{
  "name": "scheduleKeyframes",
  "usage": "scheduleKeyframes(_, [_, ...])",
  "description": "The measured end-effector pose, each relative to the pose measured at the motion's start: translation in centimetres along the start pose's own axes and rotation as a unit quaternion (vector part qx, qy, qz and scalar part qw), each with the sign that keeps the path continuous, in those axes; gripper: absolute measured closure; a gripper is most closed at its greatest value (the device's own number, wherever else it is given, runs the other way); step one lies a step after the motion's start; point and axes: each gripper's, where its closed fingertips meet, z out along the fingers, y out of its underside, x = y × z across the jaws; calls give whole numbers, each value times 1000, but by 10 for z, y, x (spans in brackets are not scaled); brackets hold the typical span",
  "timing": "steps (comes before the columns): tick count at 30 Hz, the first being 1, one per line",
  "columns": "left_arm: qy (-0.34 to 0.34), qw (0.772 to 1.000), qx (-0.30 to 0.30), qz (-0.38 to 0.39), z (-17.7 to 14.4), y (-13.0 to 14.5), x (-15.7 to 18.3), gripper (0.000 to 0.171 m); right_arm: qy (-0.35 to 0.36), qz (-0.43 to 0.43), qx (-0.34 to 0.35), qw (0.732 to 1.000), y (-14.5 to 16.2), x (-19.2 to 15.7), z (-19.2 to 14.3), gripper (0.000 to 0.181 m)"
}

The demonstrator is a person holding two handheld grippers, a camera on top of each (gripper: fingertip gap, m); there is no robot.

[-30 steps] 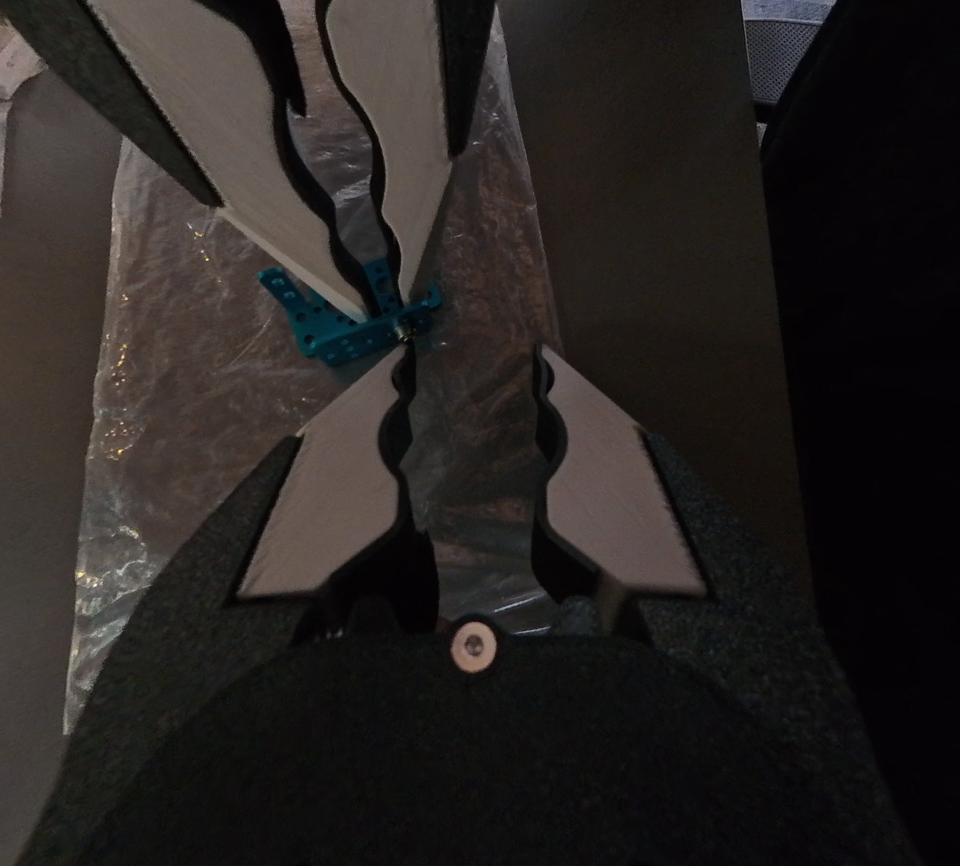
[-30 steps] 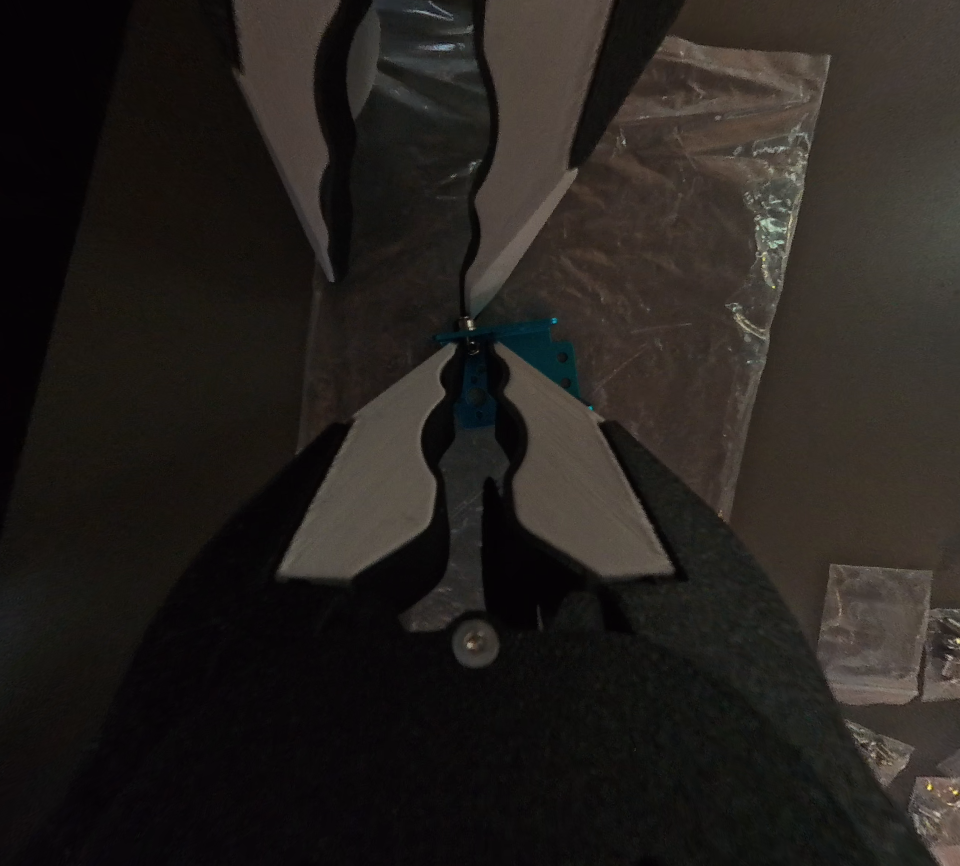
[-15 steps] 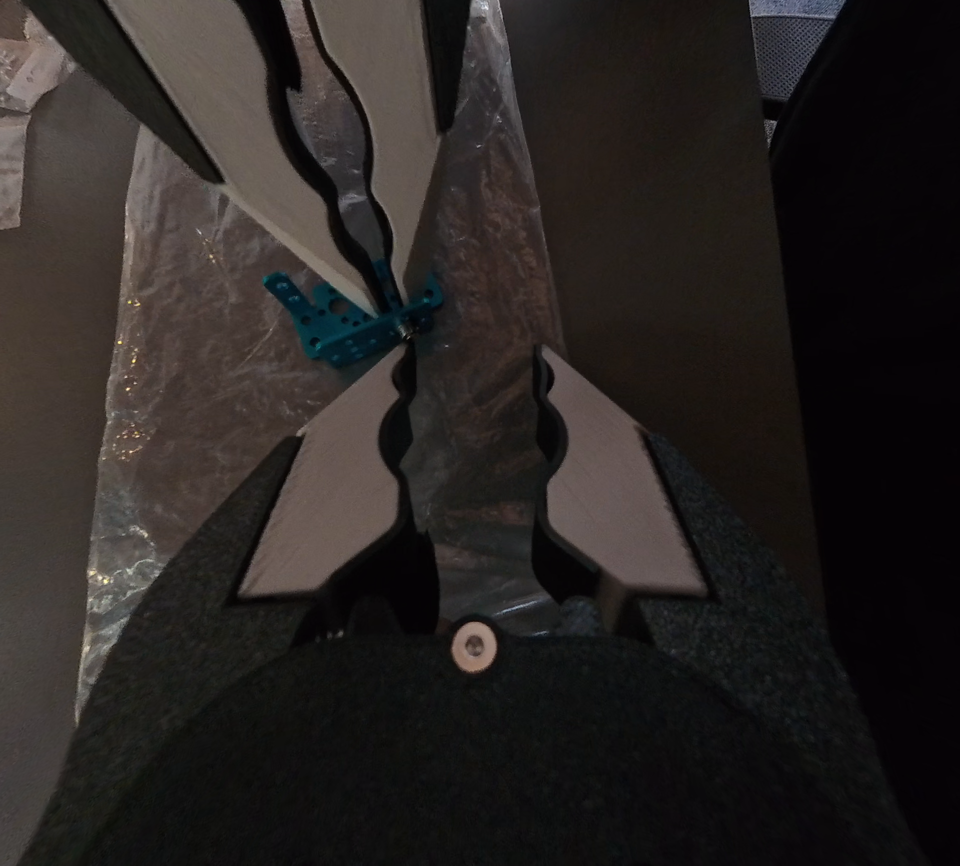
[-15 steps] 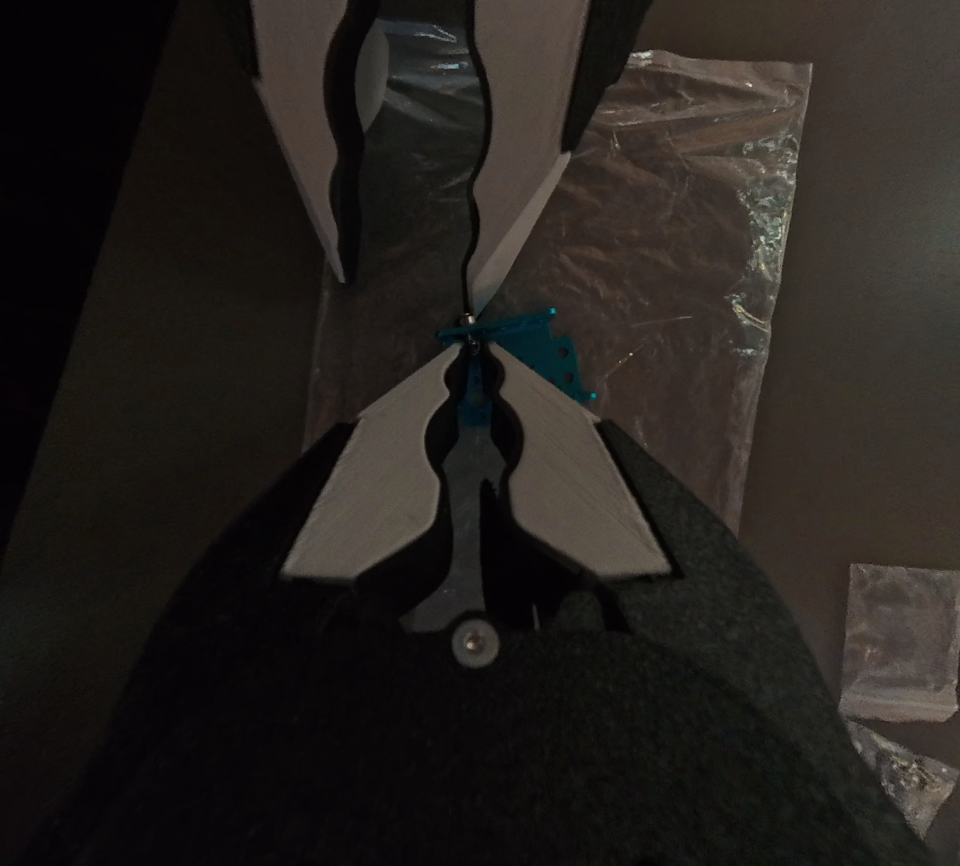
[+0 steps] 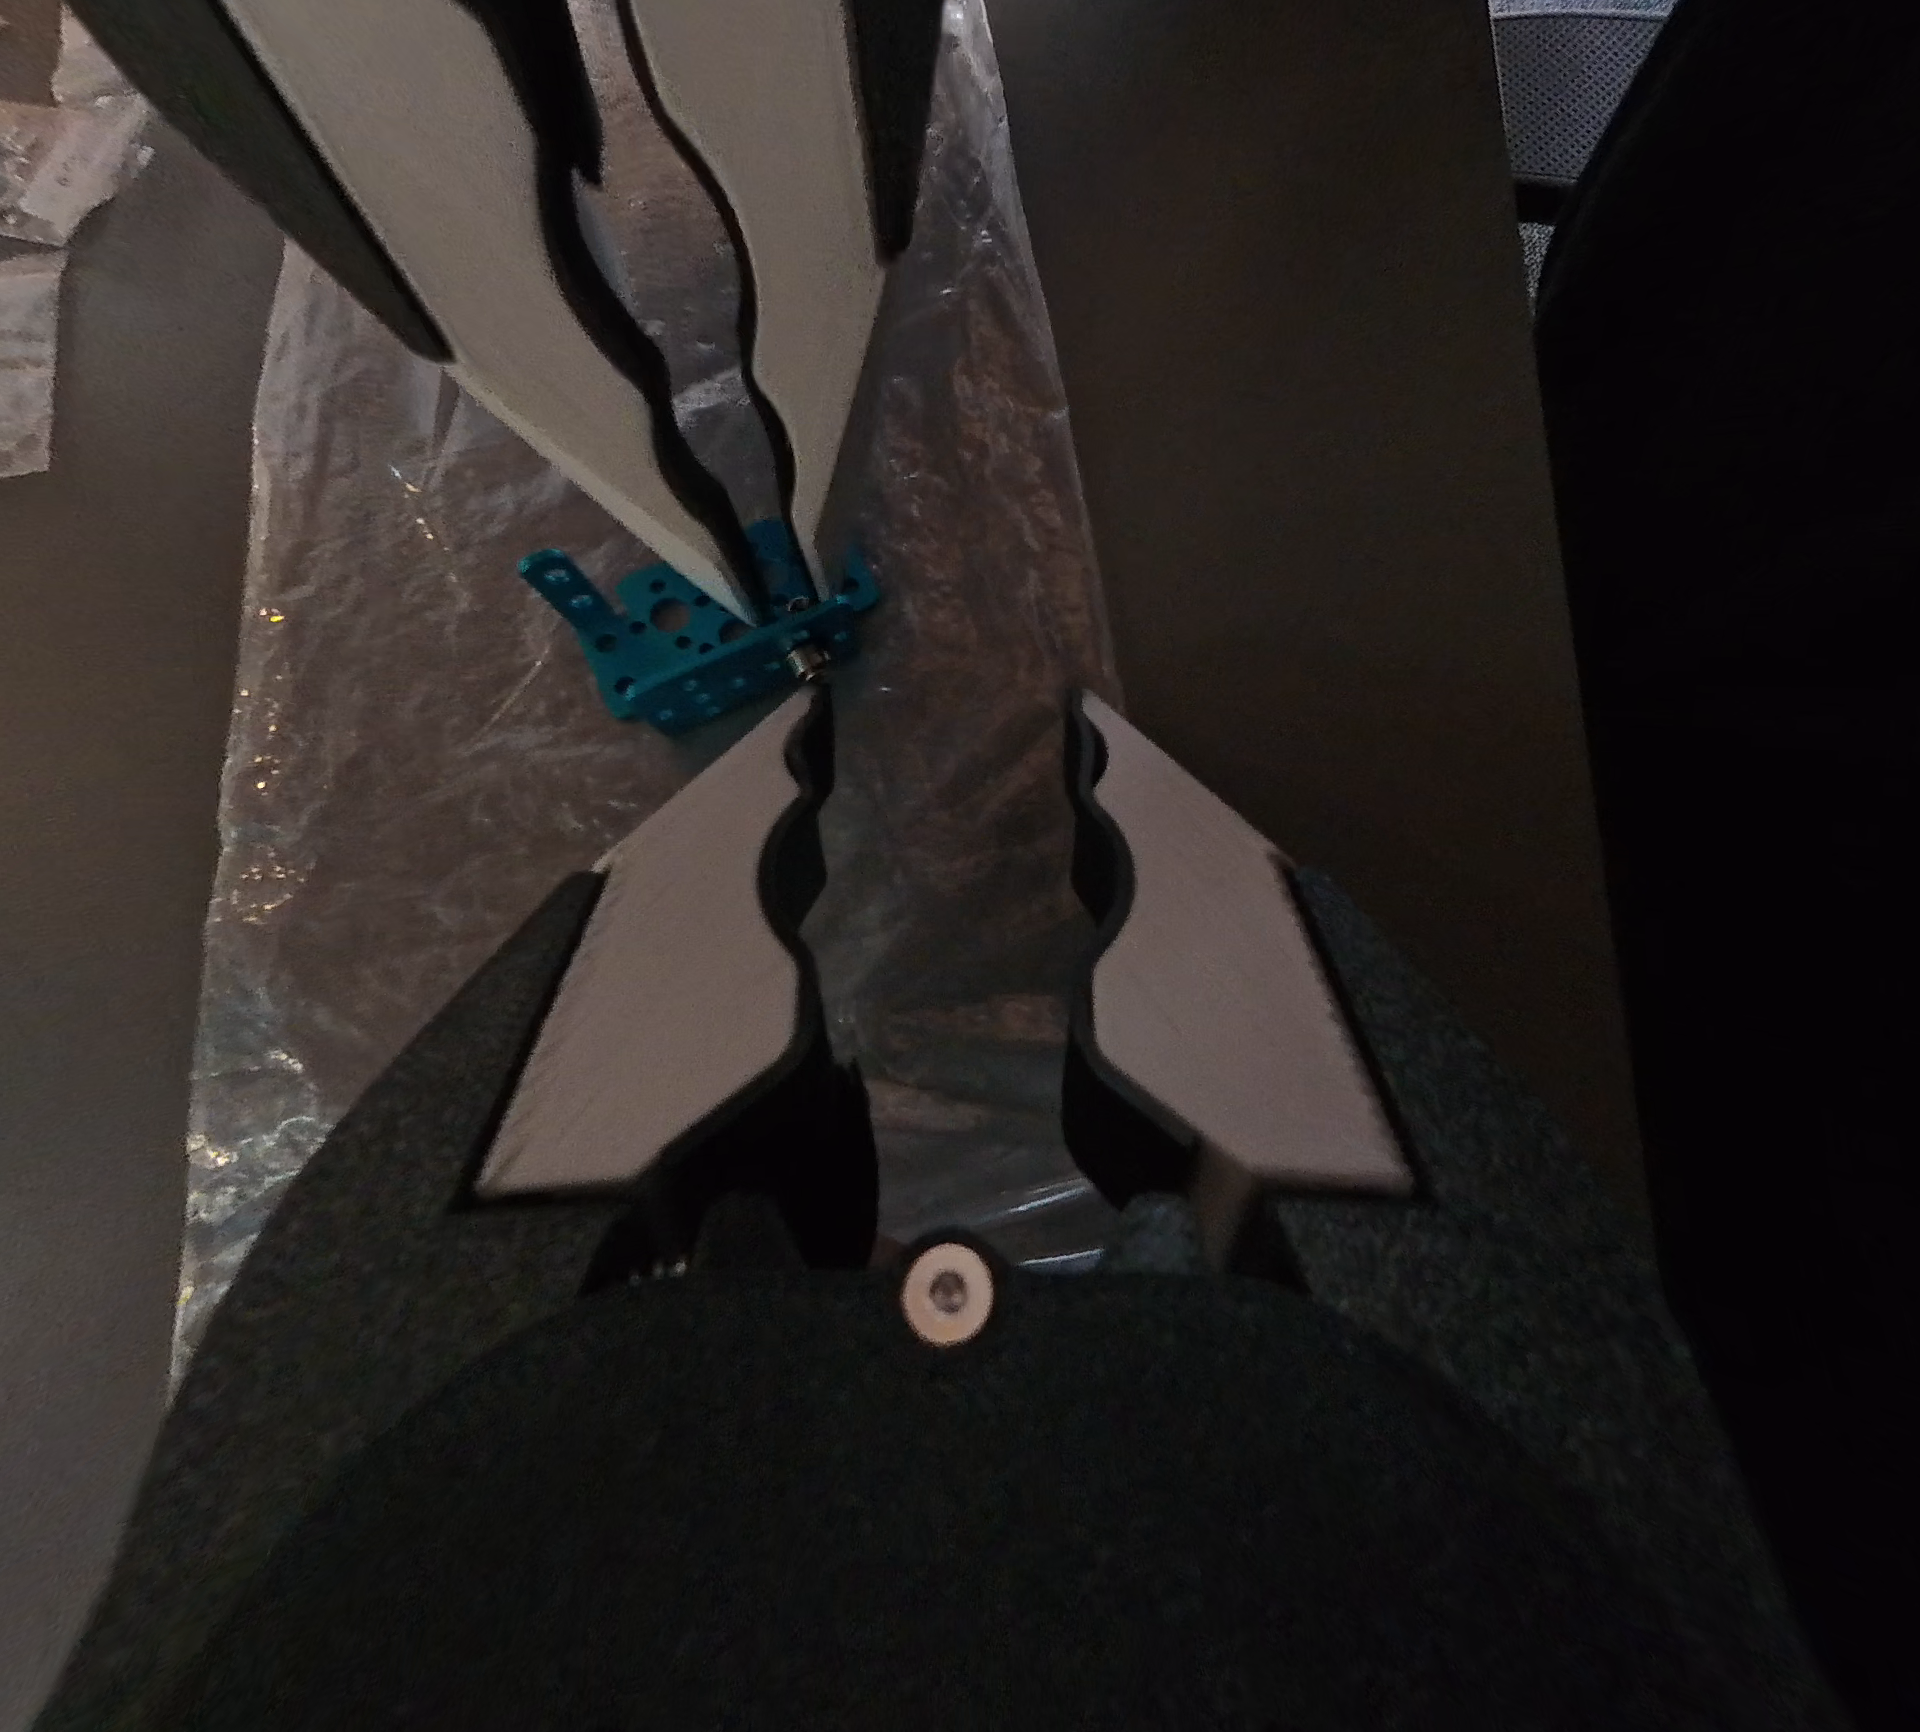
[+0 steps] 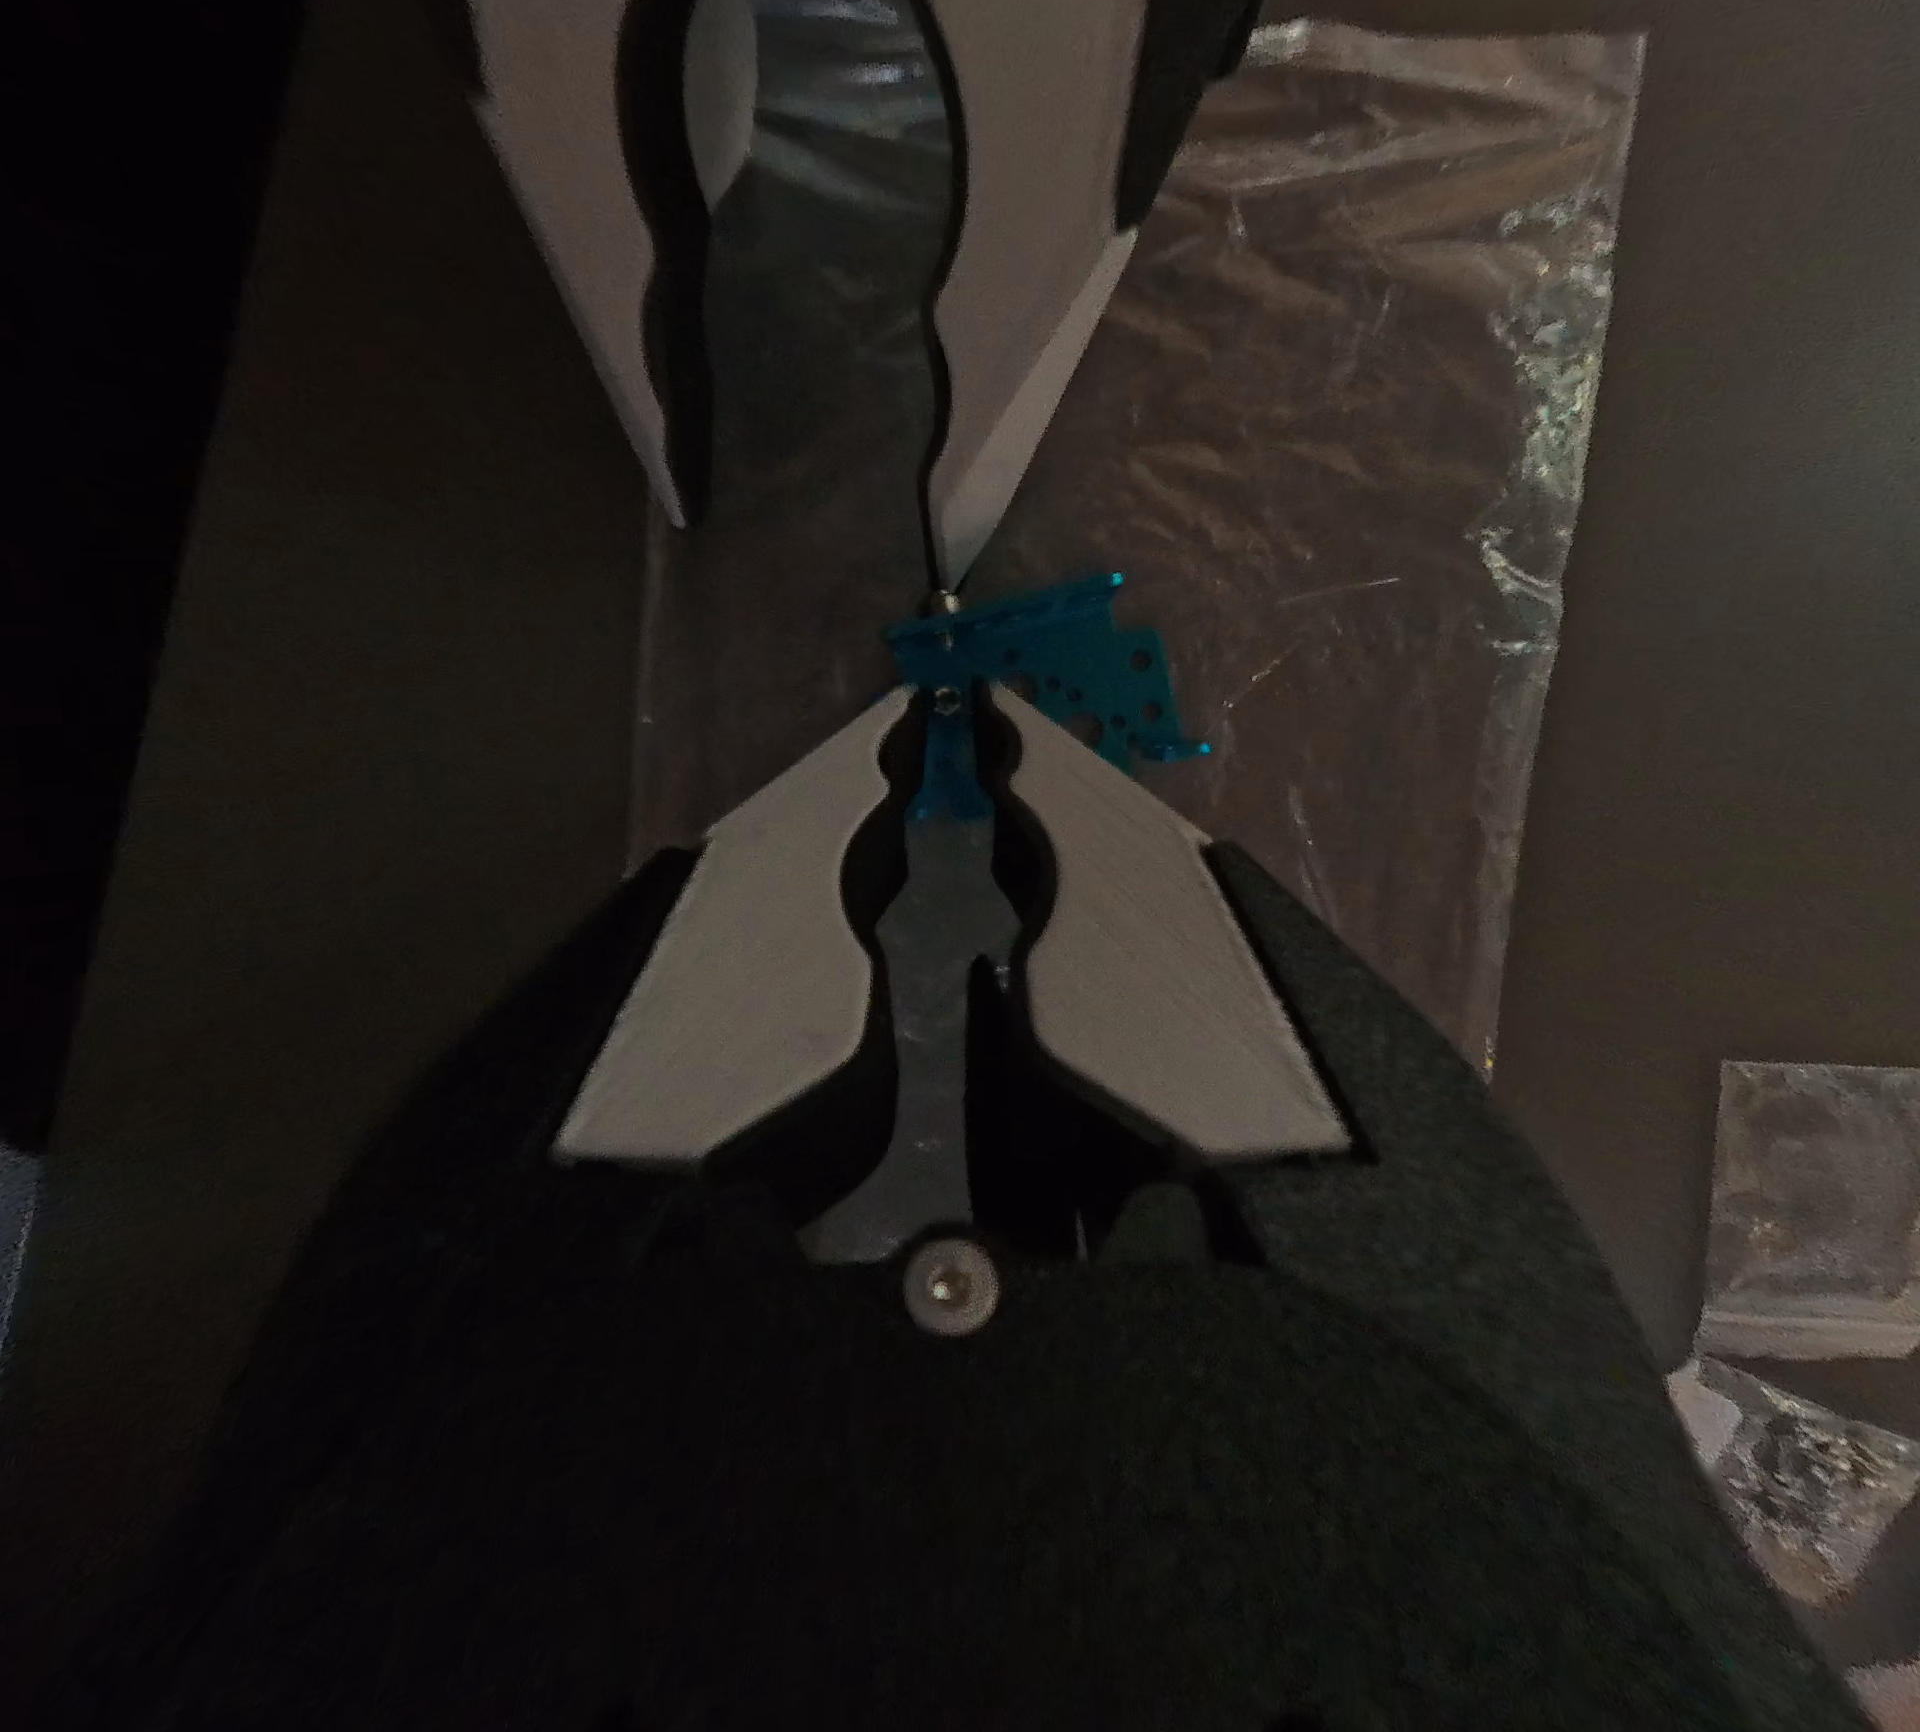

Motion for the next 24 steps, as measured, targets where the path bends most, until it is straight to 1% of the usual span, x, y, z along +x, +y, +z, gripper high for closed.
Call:
scheduleKeyframes(5, [0, 1000, 0, 2, 0, 0, 1, 127, 11, -2, -24, 1000, 0, 1, 2, 175])
scheduleKeyframes(15, [-2, 1000, -6, 3, 3, 0, 2, 129, 4, -3, 10, 1000, -1, 1, 2, 181])
scheduleKeyframes(17, [-4, 1000, -3, 1, 3, 0, 1, 128, -1, 2, 19, 1000, -1, 0, 1, 181])
scheduleKeyframes(20, [-6, 1000, 0, 0, 2, -1, 0, 128, 8, 3, 22, 1000, 0, 3, -1, 181])
scheduleKeyframes(24, [-6, 1000, 0, 0, 2, -1, 0, 128, 7, -7, 26, 1000, -6, 0, -1, 176])
